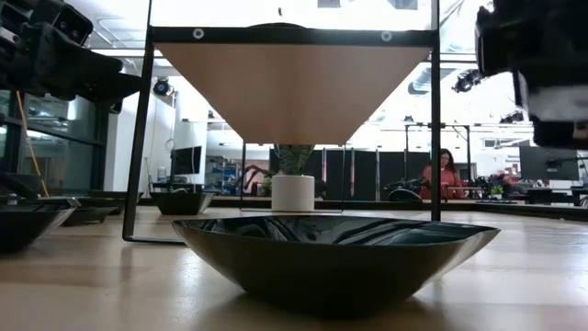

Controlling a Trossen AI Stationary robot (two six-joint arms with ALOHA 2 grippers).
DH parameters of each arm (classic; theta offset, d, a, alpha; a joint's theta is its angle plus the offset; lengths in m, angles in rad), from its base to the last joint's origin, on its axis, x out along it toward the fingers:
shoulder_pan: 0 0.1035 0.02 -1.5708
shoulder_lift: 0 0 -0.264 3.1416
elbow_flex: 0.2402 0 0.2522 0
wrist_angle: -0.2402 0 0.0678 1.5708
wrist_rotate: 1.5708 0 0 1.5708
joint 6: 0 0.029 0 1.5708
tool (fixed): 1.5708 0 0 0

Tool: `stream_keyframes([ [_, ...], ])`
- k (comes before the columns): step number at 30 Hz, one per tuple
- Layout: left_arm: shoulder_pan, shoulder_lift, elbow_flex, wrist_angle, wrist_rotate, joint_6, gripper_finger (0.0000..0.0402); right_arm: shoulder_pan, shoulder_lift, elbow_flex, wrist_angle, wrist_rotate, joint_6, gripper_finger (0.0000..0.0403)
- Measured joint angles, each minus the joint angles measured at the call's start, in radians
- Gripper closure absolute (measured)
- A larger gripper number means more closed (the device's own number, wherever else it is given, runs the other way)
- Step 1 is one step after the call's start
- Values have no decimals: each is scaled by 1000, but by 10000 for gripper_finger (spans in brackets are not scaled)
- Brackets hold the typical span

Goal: Pick & Place Mini shaped plates
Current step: Stack the black square plate on top of the black square plate on the shelf

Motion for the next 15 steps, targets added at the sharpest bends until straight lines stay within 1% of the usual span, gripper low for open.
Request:
stream_keyframes([
  [6, 0, 0, 0, 0, 0, 0, 168, -23, -84, 0, 3, 36, -13, 396],
  [15, 0, 0, 0, 0, 0, 0, 168, -67, -208, 0, 5, 79, -90, 400],
])
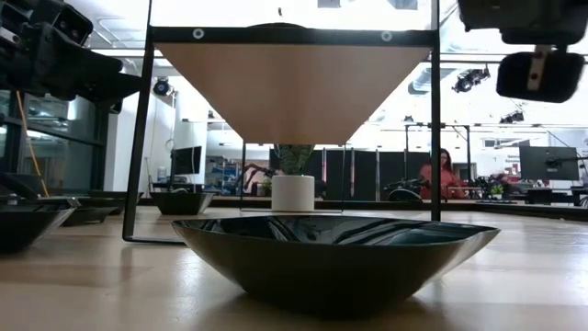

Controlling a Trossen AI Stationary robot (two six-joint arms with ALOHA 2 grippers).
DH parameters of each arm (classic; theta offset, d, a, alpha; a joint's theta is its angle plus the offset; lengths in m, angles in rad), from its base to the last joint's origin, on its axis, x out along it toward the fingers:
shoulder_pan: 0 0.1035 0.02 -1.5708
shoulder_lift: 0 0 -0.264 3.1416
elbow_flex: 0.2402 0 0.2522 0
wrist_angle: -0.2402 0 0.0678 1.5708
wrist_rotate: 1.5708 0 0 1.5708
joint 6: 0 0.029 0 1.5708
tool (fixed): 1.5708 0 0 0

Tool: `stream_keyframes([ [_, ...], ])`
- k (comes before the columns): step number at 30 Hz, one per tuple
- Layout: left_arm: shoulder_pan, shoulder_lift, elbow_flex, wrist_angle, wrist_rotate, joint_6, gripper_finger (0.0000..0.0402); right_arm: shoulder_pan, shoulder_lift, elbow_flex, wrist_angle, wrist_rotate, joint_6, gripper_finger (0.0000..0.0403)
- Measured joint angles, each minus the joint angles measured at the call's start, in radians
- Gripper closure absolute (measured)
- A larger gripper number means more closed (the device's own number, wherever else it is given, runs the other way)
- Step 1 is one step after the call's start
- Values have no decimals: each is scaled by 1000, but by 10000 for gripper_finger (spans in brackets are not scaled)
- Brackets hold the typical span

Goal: Pick & Place Mini shaped plates
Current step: Stack the black square plate on top of the black square plate on the shelf

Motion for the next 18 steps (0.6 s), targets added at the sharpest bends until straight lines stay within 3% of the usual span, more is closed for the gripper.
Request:
stream_keyframes([
  [10, 0, 0, 0, 0, 0, 0, 168, -136, -13, 88, 0, -49, -152, 394],
  [18, 0, 0, 0, 0, 0, 0, 168, -278, 33, 361, -328, -34, -284, 397],
])
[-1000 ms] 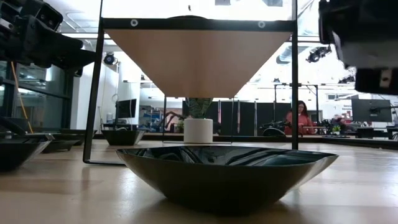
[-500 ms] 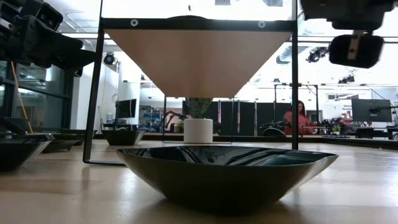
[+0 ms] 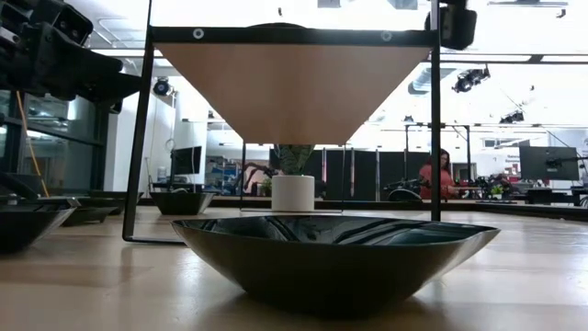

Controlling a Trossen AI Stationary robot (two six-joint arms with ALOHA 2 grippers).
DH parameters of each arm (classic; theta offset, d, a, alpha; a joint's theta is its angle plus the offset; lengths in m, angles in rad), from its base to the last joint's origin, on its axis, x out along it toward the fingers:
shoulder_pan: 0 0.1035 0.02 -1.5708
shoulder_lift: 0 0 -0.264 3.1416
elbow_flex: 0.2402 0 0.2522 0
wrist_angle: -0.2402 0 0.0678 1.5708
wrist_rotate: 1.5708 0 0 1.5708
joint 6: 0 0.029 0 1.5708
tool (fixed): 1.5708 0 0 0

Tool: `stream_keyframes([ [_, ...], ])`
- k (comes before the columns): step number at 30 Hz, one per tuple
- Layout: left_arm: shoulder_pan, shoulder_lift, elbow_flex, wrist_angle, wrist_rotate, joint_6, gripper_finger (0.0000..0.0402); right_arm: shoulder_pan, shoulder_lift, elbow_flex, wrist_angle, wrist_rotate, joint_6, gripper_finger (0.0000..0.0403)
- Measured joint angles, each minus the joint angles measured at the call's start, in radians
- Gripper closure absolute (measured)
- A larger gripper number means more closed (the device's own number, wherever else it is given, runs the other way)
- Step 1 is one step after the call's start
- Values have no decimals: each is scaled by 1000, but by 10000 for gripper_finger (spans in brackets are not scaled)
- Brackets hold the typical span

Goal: Pick & Place Mini shaped plates
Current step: Stack the black square plate on top of the black square plate on the shelf

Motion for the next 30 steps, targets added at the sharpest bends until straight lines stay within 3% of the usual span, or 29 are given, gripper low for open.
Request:
stream_keyframes([
  [5, 0, 0, 0, 0, 0, 0, 168, -109, 82, 149, -163, 30, 27, 392],
  [15, 0, 0, 0, 0, 0, 0, 168, -293, 257, 276, -210, -98, 98, 392],
  [20, 0, 0, 0, 0, 0, 0, 168, -333, 321, 293, -193, -160, 161, 392],
  [30, 0, 0, 0, 0, 0, 0, 168, -345, 357, 293, -208, -139, 250, 391],
])
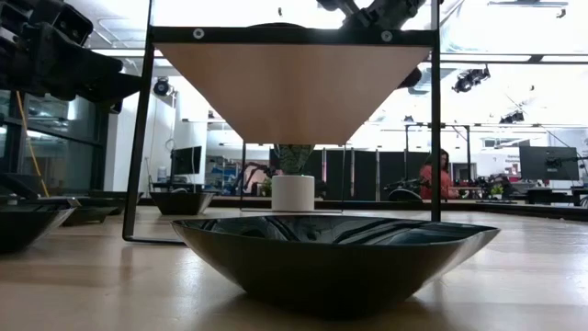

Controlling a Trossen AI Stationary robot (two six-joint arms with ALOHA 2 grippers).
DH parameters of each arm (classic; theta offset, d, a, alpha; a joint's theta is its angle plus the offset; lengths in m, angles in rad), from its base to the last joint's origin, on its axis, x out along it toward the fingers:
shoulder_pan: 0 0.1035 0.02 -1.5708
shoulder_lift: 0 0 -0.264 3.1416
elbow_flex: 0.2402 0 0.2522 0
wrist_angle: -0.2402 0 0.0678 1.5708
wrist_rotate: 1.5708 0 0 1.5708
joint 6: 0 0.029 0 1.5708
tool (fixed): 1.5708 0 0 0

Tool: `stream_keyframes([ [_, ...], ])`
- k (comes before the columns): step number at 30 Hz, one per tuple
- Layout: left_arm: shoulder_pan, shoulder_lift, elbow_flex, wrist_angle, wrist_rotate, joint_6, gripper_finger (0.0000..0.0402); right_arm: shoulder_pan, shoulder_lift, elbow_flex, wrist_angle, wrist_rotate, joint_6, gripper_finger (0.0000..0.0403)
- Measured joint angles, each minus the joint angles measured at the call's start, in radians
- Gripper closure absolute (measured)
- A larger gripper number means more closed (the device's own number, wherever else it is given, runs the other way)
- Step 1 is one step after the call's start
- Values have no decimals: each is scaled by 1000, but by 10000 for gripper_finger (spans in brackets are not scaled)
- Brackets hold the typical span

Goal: Pick & Place Mini shaped plates
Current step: Stack the black square plate on top of the black square plate on the shelf

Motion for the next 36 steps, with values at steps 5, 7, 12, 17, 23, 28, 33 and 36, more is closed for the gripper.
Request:
stream_keyframes([
  [5, 0, 0, 0, 0, 0, 0, 168, -1, 0, 0, -59, 13, 15, 391],
  [7, 0, 0, 0, 0, 0, 0, 168, -1, 0, 0, -64, 27, 18, 391],
  [12, 0, 0, 0, 0, 0, 0, 168, -1, 22, 0, -66, 30, 15, 391],
  [17, 0, 0, 0, 0, 0, 0, 168, -4, 46, 0, -37, -4, 17, 390],
  [23, 0, 0, 0, 0, 0, 0, 168, -6, 46, 0, -40, -5, 18, 389],
  [28, 0, 0, 0, 0, 0, 0, 168, -5, 46, 0, -47, -11, 14, 374],
  [33, 0, 0, 0, 0, 0, 0, 168, -5, 46, 0, -46, -18, 11, 350],
  [36, 0, 0, 0, 0, 0, 0, 168, -5, 41, 0, -36, -18, -4, 337],
])
